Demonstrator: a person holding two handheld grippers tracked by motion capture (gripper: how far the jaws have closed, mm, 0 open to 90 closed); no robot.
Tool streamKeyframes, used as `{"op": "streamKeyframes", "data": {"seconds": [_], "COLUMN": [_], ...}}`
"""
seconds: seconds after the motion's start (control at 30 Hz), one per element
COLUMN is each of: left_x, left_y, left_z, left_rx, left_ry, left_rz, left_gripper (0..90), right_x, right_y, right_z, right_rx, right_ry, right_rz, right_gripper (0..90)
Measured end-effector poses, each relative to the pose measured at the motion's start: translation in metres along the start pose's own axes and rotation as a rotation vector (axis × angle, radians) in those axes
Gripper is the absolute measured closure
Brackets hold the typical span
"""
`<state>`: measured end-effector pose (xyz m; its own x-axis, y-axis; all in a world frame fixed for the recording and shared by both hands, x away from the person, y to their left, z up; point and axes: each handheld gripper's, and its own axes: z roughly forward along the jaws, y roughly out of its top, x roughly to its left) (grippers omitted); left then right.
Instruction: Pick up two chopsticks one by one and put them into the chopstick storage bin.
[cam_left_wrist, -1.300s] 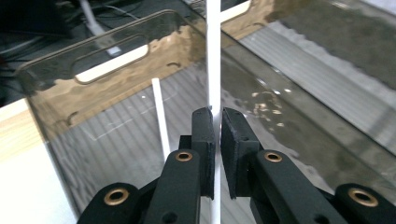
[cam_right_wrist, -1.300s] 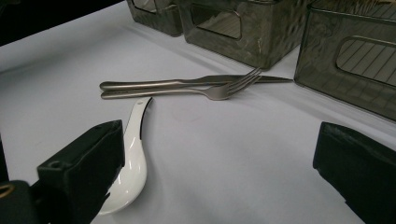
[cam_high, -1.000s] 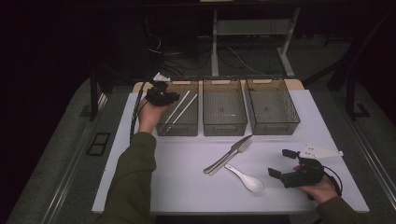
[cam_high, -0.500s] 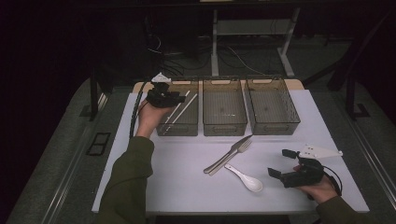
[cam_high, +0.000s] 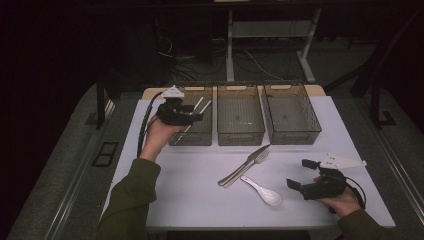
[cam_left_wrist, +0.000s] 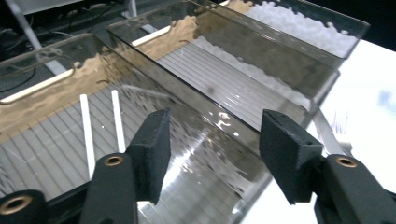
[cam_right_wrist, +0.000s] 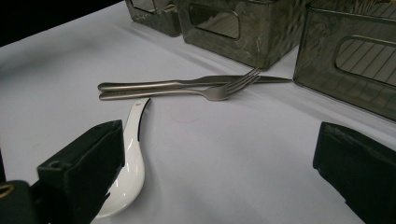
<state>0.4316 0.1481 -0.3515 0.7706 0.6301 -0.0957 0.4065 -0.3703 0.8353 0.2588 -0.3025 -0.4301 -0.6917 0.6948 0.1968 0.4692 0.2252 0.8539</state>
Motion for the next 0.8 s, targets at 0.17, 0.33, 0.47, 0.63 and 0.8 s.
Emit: {"op": "streamKeyframes", "data": {"seconds": [0.17,0.33,0.47,0.63,0.8], "left_x": [-0.013,-0.029,-0.042,-0.054,-0.063], "left_y": [-0.009,-0.017,-0.023,-0.028,-0.036], "left_z": [-0.008,-0.015,-0.019,-0.022,-0.025], "left_rx": [-0.019,-0.028,-0.032,-0.038,-0.042], "left_ry": [-0.034,-0.053,-0.067,-0.077,-0.085], "left_rz": [0.004,0.028,0.049,0.063,0.073], "left_gripper": [36.6,32.6,30.1,27.5,24.6], "right_x": [0.001,0.002,0.002,0.002,0.002], "right_y": [-0.001,-0.001,-0.001,-0.001,-0.001], "right_z": [-0.001,-0.001,-0.002,-0.002,-0.002], "right_rx": [-0.001,-0.002,-0.003,-0.003,-0.004], "right_ry": [-0.002,0.001,0.002,0.002,0.003], "right_rz": [0.001,-0.004,-0.004,-0.004,-0.002], "right_gripper": [2.2,2.2,2.2,2.2,2.2]}}
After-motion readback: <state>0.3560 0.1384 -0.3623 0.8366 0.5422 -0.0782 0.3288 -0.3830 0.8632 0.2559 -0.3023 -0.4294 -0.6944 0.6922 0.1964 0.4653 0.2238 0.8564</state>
